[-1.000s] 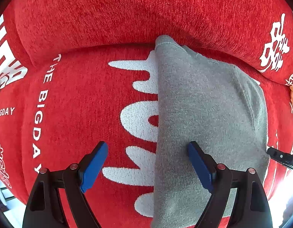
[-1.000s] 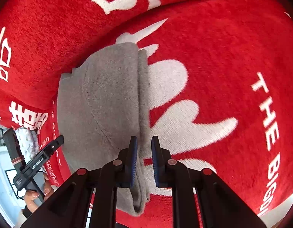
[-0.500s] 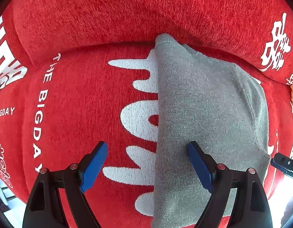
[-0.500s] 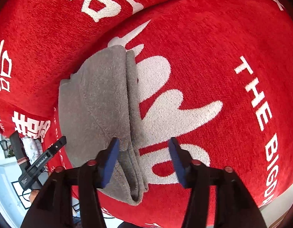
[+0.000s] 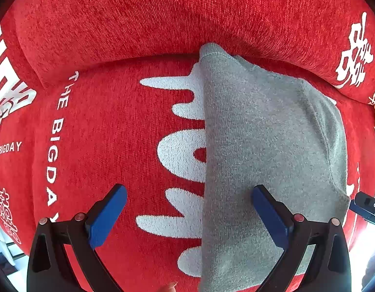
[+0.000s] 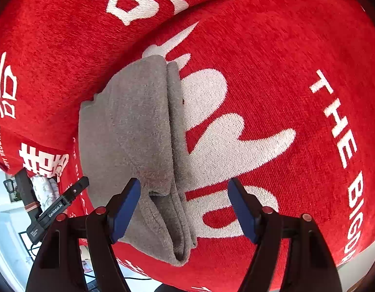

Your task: Fold small clothes

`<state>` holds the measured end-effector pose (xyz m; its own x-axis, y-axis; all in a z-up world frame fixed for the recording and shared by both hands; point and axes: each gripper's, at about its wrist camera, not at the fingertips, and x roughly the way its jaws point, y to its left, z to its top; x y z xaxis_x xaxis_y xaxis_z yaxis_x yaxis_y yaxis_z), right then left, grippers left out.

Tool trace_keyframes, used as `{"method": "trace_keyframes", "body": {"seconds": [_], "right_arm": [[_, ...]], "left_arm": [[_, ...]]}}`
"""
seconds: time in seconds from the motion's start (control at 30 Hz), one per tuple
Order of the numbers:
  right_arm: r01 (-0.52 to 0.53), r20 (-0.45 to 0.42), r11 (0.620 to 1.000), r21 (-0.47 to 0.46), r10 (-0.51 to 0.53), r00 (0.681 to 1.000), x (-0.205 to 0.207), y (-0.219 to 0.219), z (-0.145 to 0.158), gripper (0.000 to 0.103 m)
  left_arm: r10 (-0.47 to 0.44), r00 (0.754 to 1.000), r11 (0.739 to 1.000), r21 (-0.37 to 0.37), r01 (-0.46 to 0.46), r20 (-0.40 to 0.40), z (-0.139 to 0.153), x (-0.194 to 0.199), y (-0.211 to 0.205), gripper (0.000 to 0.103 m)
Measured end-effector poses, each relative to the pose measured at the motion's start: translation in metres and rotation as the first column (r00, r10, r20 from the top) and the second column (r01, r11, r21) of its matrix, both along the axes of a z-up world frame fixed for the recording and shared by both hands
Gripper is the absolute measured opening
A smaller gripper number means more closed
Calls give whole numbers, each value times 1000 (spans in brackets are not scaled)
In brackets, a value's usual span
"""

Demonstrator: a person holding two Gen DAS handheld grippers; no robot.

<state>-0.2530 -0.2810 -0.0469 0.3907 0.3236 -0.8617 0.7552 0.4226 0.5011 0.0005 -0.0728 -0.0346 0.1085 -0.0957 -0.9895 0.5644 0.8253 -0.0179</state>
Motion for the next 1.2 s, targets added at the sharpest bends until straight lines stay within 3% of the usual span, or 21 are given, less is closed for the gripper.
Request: {"method": "trace_keyframes", "body": {"seconds": [1.2], "right_arm": [[1,15,1000,-10,-1,1000,-2,-7,4,78]], "left_arm": [[-21,1000,1000,1,21,-15,0,4,0,103]]}}
